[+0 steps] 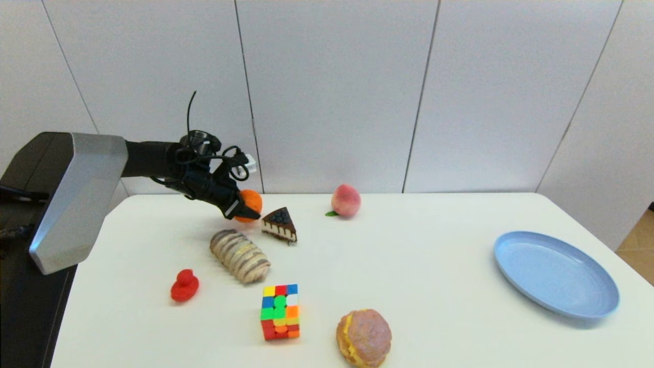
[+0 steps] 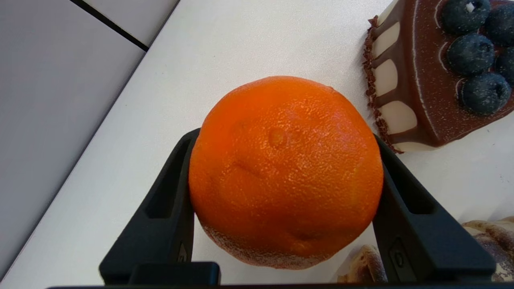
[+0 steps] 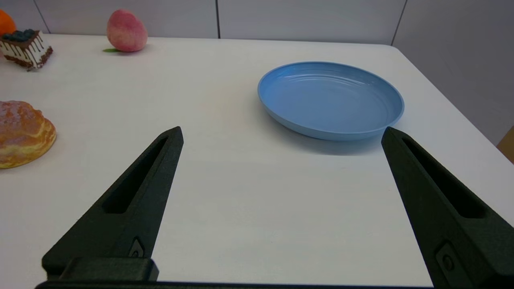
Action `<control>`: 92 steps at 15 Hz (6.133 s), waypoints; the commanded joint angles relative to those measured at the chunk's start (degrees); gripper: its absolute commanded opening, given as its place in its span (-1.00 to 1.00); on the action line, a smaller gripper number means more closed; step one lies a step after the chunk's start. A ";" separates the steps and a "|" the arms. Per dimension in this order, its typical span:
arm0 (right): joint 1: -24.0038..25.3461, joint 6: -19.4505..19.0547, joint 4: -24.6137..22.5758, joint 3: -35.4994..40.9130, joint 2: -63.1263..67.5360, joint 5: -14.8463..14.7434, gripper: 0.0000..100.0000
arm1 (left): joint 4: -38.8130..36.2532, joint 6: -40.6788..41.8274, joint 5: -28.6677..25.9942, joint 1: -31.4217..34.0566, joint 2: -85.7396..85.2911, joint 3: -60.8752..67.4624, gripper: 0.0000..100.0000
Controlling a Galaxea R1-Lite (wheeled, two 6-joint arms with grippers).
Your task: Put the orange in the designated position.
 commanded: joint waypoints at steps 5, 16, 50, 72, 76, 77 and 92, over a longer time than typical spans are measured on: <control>0.00 -0.04 -0.02 0.01 0.07 0.04 1.00 | 0.24 0.32 -0.14 -0.03 -0.12 0.36 -1.00; 0.00 -0.04 -0.02 0.01 0.07 0.04 1.00 | 0.24 0.50 -0.14 -0.03 -0.03 0.45 1.00; 0.00 -0.04 -0.02 0.01 0.07 0.04 1.00 | -4.07 -23.06 -0.05 14.39 -103.56 63.12 1.00; 0.00 -0.04 -0.02 0.01 0.07 0.04 1.00 | -20.85 -34.13 18.41 6.39 -136.52 103.19 1.00; 0.00 -0.04 -0.02 0.01 0.07 0.04 1.00 | -30.70 -34.84 24.12 6.39 -136.52 109.87 1.00; 0.00 0.04 -0.02 0.01 0.07 0.04 1.00 | -30.08 -34.75 24.21 6.39 -136.52 109.87 1.00; 0.00 -0.04 -0.02 0.01 0.07 0.04 1.00 | -26.65 -39.49 24.47 6.39 -136.52 109.87 1.00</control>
